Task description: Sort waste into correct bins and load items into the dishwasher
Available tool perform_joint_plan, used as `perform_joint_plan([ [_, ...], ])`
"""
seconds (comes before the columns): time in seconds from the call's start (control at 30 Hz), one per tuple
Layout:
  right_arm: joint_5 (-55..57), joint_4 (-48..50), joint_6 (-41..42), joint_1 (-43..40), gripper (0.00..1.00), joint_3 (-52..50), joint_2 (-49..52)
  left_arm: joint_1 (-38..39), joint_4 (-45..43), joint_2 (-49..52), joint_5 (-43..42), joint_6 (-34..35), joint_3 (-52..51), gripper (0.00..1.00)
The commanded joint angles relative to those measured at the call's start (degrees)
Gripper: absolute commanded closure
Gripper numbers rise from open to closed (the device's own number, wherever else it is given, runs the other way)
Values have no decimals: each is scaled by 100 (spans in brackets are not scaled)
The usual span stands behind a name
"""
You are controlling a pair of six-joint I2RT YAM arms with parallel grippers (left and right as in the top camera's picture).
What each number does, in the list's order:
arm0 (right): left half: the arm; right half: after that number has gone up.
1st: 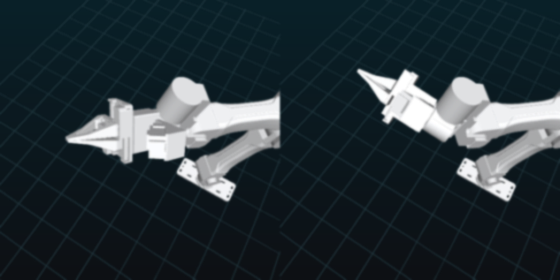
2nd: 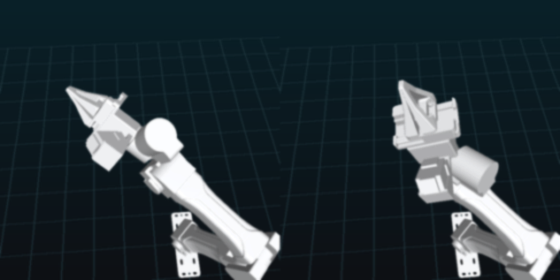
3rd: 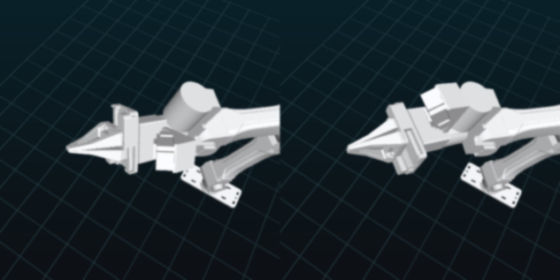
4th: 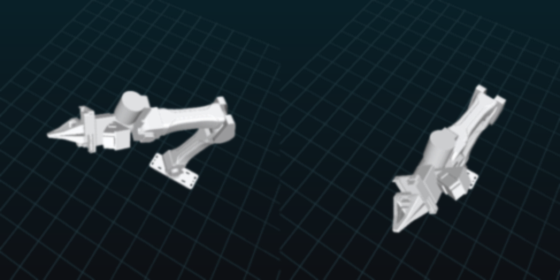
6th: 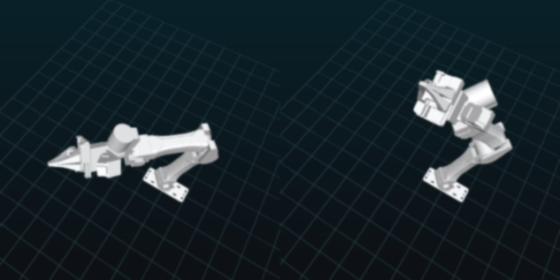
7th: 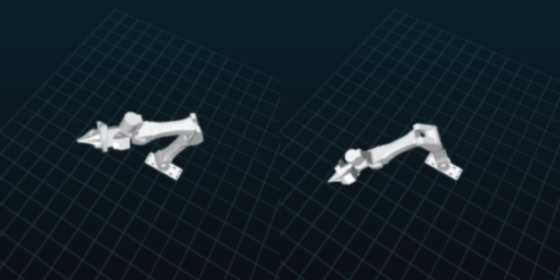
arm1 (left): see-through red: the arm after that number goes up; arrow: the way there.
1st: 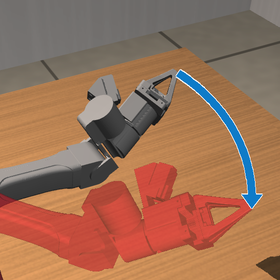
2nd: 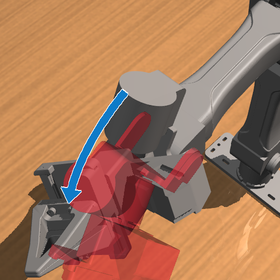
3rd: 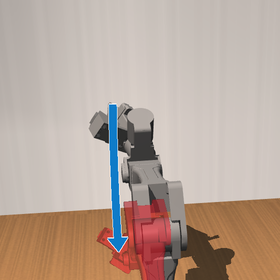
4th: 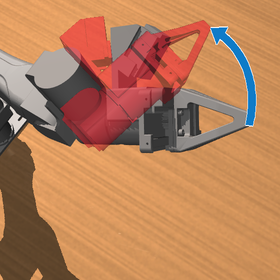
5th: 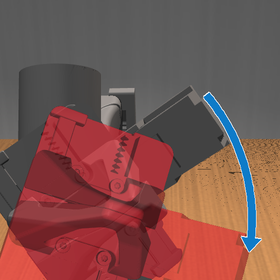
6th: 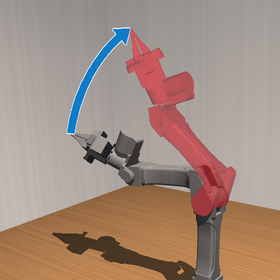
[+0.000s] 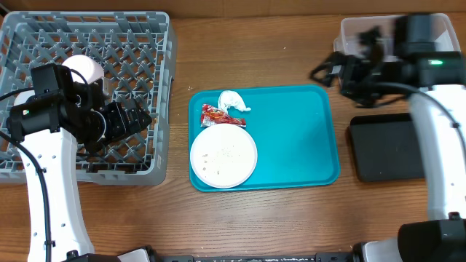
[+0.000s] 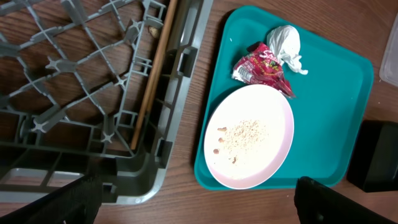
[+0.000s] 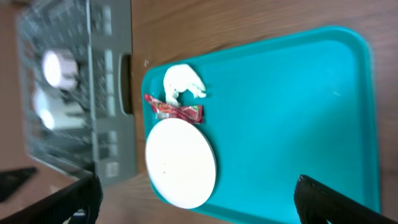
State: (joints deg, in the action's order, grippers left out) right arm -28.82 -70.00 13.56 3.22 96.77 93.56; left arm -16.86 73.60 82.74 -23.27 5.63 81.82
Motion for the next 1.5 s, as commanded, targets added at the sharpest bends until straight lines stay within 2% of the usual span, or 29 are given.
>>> perform_joint_plan([
  [0.0,1285,387,133,837,0,39,271,2,-22,-11,42,39,-13,0],
  [0.17,1486,1043,146,1766,0,-7,868,2,-22,-13,42,39,-13,0],
  [0.37,1506,1613,98,2330,0,-7,1714,2,-22,-13,44,39,-13,0],
  [0.47,1641,1757,101,2463,7,-7,2146,2,-22,-13,44,39,-13,0],
  [0.57,1764,1759,101,2500,25,-7,2634,2,-22,-11,44,39,-13,0],
  [0.67,1725,1659,103,2500,34,-7,2914,2,-22,-11,44,39,-13,0],
  [0.97,1368,1611,98,2544,35,-7,3423,2,-22,-13,44,39,-13,0],
  [1.33,1329,1178,105,2479,34,120,3381,2,-22,-11,44,39,-13,0],
  [1.47,1325,951,129,2402,40,330,3202,2,-22,-11,44,39,-13,0],
])
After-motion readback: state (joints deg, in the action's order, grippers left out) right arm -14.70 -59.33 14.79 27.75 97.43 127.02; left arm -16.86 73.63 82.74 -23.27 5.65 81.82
